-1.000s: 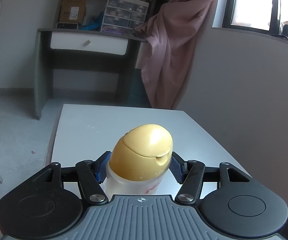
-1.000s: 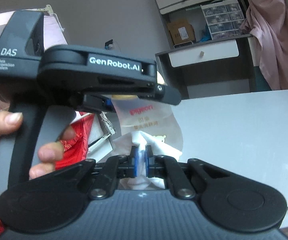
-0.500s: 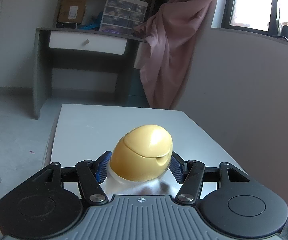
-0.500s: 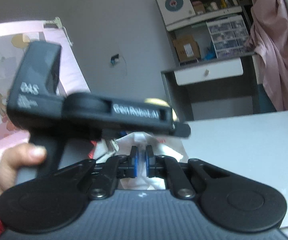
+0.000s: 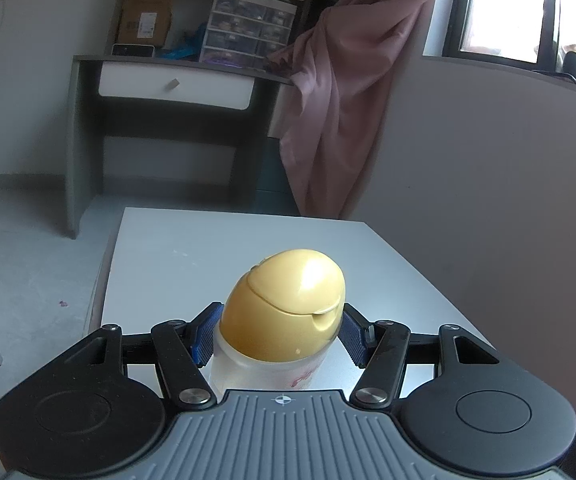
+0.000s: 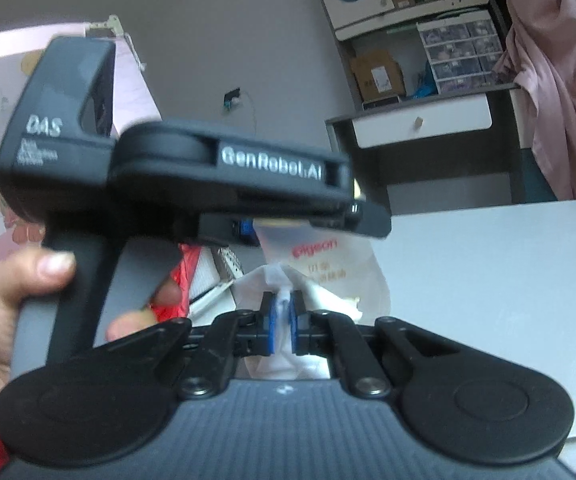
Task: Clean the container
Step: 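Rub the tissue over the bottle's label with the right gripper while the left gripper holds it, then keep rubbing the tissue along the bottle body with the right gripper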
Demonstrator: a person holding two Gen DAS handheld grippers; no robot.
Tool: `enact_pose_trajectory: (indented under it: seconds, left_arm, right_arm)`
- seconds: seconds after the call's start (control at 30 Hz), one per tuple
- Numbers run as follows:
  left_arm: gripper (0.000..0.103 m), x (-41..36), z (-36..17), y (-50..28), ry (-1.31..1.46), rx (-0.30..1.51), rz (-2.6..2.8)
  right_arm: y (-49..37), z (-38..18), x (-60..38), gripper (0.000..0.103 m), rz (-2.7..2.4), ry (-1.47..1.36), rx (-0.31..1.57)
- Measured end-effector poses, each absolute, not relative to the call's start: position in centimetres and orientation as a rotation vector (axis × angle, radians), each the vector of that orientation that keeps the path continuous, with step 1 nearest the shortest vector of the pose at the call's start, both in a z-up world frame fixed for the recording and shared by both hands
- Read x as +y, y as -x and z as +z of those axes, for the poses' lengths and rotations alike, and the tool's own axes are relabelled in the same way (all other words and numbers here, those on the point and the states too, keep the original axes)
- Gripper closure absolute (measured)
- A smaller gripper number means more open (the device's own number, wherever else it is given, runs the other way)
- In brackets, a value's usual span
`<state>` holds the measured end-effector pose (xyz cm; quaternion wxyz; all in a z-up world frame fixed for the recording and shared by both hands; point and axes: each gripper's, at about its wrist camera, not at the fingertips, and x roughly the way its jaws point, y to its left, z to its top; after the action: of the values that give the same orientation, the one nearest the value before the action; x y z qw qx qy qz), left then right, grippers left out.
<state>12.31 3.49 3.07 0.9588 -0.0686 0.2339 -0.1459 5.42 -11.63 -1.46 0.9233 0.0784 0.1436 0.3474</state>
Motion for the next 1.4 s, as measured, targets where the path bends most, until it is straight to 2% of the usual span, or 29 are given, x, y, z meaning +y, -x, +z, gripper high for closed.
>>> enact_pose_trajectory:
  seconds: [0.4,0.83,1.17,1.4]
  left_arm:
    - [0.042,3.3,3.2,-12.1,0.134,0.467,-0.296]
    - [0.042,3.5,3.3,-12.0,0.136,0.469,-0.300]
    - [0.042,3.6,3.3,-12.0,0.132,0.467,-0.299]
    - [0.042,3.7,3.3,-12.1,0.130,0.472,-0.301]
  right_arm:
    - [-5.7,-2.8,-11.3,0.096,0.709,-0.139,0.358]
    - [-4.8,0.1,-13.2,0.096,0.679,-0.189,0.234]
    - [-6.4,-2.9,-13.1,0.096,0.647,-0.178,0.354]
    - [-6.5,-3.1,-13.1,0.096,0.652,-0.187,0.368]
